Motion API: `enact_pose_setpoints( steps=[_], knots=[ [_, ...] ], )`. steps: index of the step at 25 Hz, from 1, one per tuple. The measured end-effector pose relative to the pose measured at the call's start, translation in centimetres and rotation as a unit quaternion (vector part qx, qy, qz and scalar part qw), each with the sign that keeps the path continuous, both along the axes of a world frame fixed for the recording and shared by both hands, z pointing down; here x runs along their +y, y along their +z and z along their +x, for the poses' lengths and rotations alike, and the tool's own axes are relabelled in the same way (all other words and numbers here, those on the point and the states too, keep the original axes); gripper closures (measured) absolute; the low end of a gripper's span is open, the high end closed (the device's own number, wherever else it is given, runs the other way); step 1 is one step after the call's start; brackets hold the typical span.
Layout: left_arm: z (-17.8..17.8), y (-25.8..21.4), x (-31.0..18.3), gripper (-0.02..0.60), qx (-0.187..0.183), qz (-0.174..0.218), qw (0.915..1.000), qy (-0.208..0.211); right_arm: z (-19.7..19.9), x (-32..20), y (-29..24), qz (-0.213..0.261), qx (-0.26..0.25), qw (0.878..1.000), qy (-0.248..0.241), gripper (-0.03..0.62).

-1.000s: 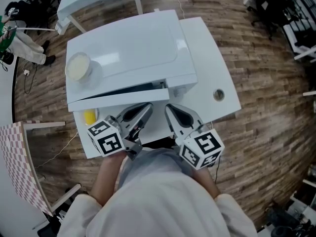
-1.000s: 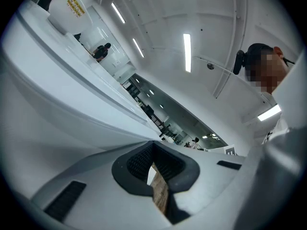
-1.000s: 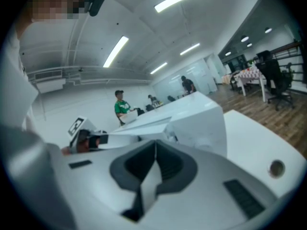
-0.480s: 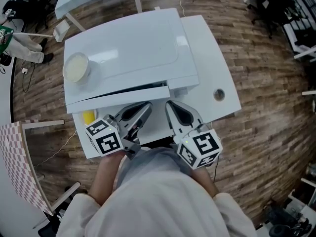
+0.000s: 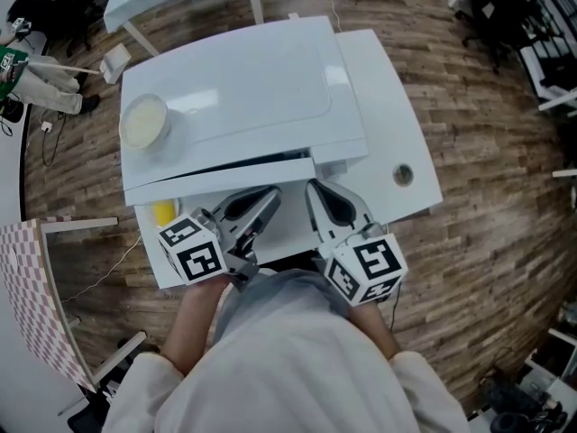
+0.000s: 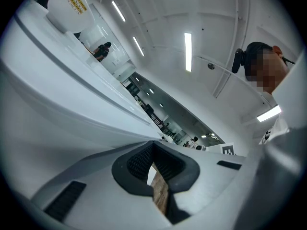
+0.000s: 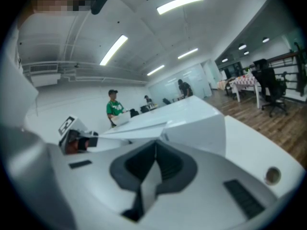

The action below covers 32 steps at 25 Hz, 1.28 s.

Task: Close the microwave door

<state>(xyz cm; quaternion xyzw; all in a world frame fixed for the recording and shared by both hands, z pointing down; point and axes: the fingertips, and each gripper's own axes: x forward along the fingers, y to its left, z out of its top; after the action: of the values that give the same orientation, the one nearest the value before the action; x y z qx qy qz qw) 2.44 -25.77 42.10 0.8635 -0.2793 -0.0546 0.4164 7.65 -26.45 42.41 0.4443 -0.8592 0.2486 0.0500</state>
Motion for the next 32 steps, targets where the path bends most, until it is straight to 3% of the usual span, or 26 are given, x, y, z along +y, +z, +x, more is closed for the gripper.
enact_pose_setpoints(
  steps=[32],
  knots=[
    [-0.1,0.5,-1.1,0.568,-0.006,-0.003,0.9996,-0.029,-0.6,-1.2,0.0,0.000,-0.005,1.000,0.011,0.571]
  ],
)
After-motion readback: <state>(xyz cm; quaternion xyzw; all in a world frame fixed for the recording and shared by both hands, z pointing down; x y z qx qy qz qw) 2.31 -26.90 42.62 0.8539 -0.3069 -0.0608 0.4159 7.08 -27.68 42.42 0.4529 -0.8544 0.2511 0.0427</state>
